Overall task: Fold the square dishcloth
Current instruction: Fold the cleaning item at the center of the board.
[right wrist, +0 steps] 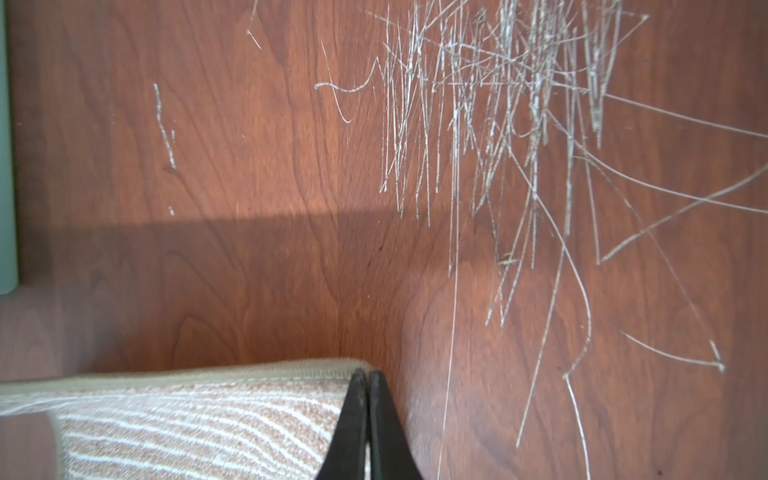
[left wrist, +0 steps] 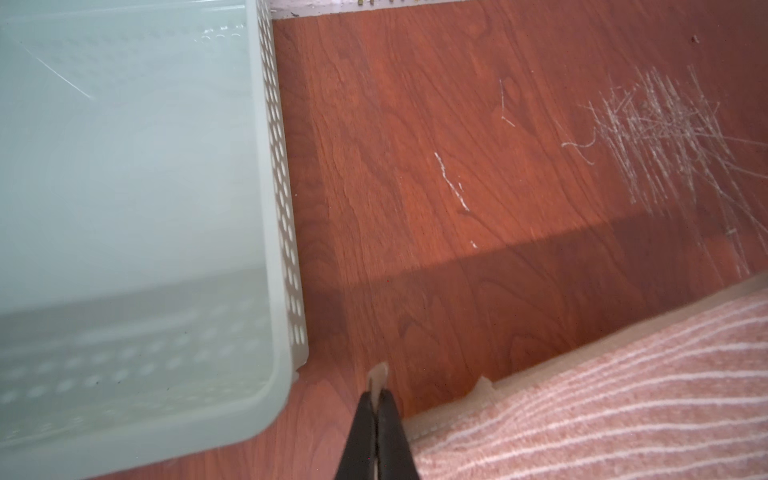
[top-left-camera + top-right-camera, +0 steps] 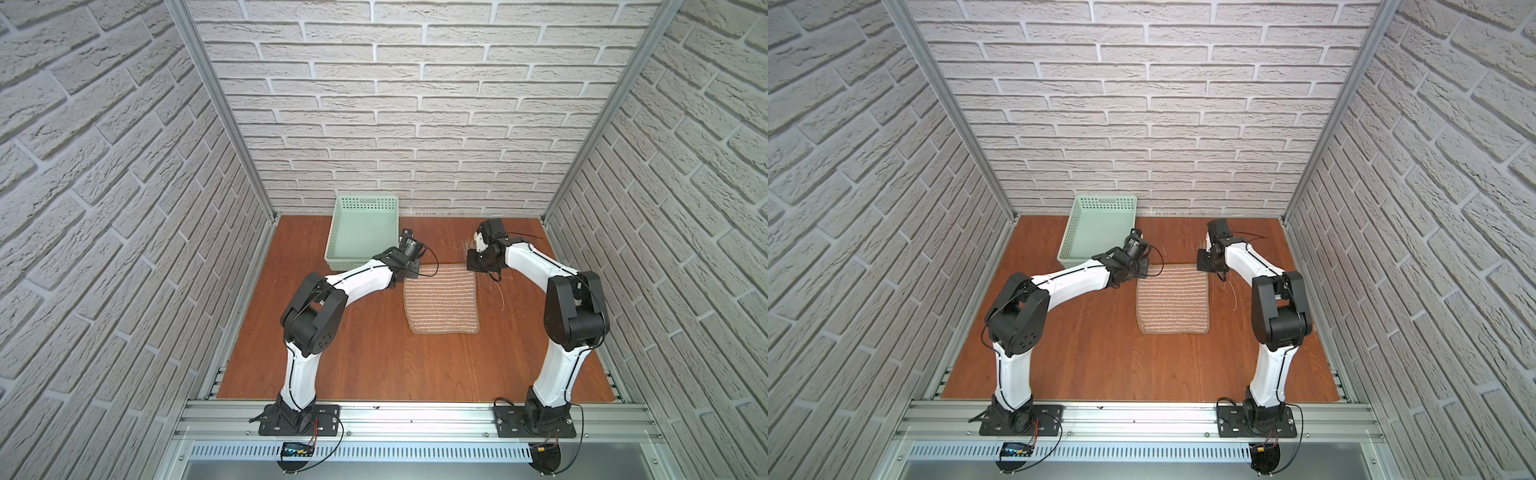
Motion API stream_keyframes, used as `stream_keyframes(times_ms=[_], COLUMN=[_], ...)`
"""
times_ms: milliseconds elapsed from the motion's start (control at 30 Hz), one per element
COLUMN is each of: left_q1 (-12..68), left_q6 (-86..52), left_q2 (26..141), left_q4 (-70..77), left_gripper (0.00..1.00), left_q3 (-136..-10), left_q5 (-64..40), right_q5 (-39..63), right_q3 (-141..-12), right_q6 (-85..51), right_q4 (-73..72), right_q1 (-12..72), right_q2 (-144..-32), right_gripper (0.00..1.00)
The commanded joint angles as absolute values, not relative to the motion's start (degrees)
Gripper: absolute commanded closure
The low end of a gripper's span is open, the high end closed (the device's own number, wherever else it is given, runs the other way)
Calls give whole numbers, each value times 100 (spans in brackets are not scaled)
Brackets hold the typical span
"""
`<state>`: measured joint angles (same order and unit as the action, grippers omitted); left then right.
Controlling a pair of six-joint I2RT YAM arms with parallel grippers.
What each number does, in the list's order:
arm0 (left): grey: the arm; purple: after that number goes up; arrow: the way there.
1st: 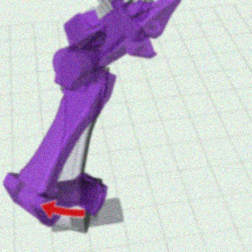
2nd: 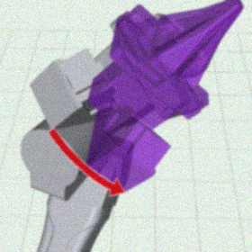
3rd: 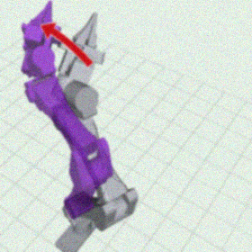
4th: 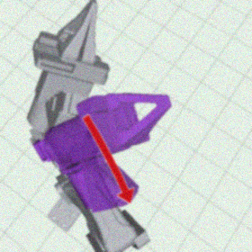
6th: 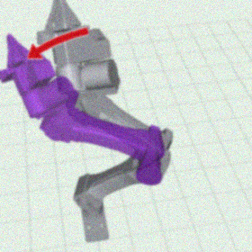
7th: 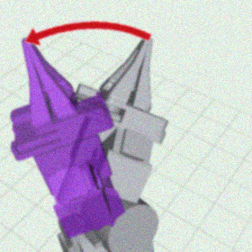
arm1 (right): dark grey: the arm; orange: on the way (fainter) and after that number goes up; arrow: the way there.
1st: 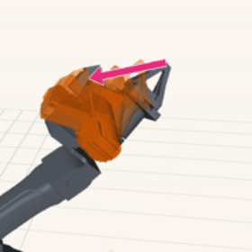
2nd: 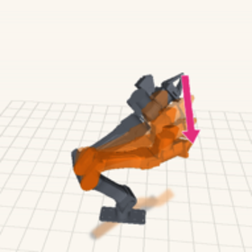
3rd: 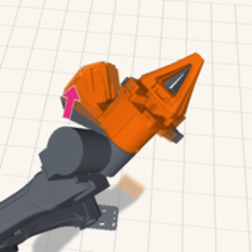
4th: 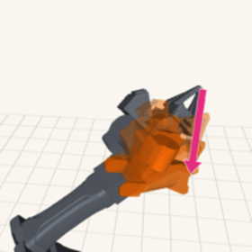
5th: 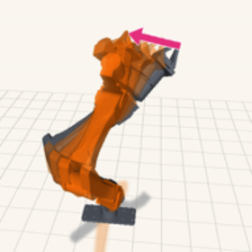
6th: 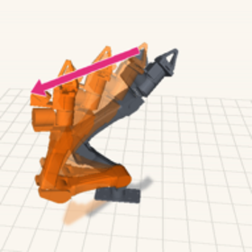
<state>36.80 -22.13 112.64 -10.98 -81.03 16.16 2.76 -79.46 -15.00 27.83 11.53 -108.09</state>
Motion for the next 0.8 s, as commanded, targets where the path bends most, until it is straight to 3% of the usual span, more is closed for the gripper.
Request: stream_keyframes(times_ms=[0,767], left_q1=[3760,4456], left_q6=[-2065,-2727], left_q2=[10912,9932], left_q4=[-682,-525], left_gripper=[100,100], left_q3=[-7717,-6043], left_q5=[1659,1757], right_q5=[114,-400], right_q3=[-7576,-5276], right_q6=[-1588,-2304], right_q4=[2427,1992], right_q1=[1206,1900], right_q2=[-10383,-8491], right_gripper=[97,97])
